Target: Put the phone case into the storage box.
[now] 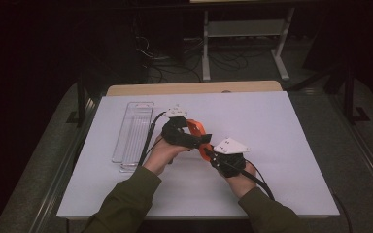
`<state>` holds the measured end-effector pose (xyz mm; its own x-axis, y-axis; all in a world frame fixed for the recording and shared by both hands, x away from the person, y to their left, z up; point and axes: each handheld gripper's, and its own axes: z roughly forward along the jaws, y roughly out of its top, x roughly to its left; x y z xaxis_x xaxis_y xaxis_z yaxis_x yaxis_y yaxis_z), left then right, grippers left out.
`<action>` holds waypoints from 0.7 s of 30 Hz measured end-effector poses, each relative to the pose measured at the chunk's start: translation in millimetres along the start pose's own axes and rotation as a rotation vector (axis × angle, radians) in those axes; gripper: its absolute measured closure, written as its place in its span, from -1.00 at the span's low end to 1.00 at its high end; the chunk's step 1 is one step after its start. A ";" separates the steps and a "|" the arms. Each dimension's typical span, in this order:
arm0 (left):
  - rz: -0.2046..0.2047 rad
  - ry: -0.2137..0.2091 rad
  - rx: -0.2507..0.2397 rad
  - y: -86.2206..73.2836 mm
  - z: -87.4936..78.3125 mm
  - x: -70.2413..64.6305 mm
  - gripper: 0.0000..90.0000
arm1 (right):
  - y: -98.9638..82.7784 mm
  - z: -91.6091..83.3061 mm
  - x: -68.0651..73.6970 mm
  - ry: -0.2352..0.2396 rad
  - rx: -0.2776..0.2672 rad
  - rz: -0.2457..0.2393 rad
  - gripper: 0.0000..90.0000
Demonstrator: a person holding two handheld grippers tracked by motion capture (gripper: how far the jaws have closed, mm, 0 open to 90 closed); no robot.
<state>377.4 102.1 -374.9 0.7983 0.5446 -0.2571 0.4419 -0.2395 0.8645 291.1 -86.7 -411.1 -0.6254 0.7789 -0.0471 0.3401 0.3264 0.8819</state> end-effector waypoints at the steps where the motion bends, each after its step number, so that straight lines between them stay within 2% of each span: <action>1: -0.018 0.003 -0.014 0.0 -0.1 -0.7 -0.90 | -0.1 0.2 0.2 0.000 0.001 0.000 0.74; 4: -0.011 0.000 -0.019 0.7 -2.5 0.6 -0.82 | -0.2 0.3 0.6 0.001 0.002 -0.001 0.74; 12: -0.028 -0.015 -0.029 -0.3 -1.8 1.9 -0.77 | -0.8 0.9 1.2 -0.002 0.008 -0.005 0.73; 13: -0.020 -0.017 -0.030 0.0 -2.3 2.1 -0.76 | -0.8 0.8 1.3 -0.003 0.008 -0.005 0.73; 21: -0.023 -0.017 -0.054 0.9 -3.9 -1.1 -0.67 | -1.4 2.0 1.5 0.002 0.016 -0.004 0.71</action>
<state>375.3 104.4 -372.1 0.7952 0.5355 -0.2844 0.4380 -0.1831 0.8801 291.2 -85.0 -413.3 -0.6283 0.7764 -0.0502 0.3483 0.3383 0.8742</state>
